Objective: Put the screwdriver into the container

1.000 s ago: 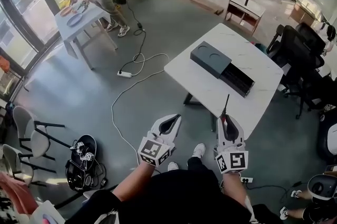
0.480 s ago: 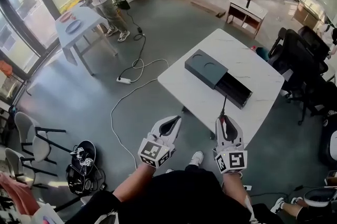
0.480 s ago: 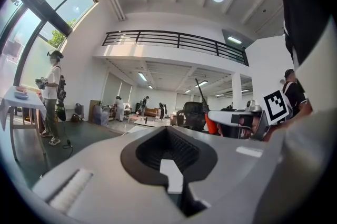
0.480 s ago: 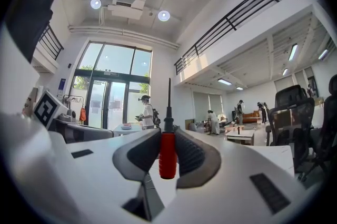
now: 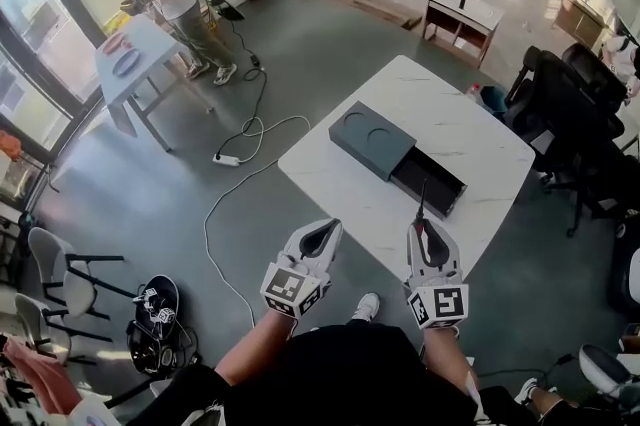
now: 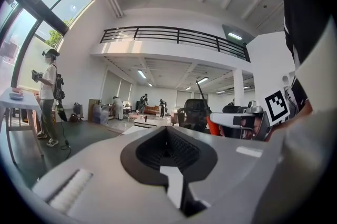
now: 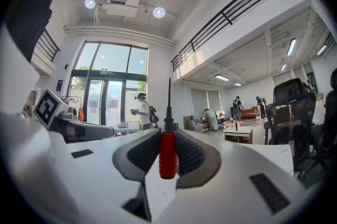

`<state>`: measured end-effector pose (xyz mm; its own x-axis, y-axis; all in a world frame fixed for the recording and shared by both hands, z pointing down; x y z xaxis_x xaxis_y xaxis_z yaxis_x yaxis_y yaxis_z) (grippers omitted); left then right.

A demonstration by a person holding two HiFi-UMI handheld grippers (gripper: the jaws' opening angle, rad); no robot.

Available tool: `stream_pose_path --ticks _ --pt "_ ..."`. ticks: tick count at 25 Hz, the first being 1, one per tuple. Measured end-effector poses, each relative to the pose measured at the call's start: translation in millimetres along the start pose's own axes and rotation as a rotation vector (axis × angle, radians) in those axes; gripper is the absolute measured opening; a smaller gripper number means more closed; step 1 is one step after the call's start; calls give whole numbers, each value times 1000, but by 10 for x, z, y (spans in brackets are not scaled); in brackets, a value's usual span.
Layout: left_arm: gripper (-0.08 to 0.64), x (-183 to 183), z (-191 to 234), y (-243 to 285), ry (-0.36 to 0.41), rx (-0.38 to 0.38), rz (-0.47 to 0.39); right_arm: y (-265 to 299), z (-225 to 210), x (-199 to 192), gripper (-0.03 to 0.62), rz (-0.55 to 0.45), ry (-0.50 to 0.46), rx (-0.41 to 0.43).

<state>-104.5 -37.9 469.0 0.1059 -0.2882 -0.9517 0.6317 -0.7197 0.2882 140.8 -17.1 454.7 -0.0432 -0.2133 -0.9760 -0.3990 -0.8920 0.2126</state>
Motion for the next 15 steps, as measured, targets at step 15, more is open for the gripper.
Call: stream_pose_path --ticks 15 --pt "8 100 -39 518 16 -21 36 135 -551 -133 87 39 7 -30"
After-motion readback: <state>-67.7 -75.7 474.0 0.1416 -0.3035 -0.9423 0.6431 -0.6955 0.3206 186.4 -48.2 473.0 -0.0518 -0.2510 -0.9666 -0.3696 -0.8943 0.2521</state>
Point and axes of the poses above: the fingertips, and each gripper's own axes: y forward along the fingers, z to its left, x out of its top, the point moved 9 cm from there along -y, backward along the fingers, and after that the axes turned 12 degrees about z, right-handed, at the moved point
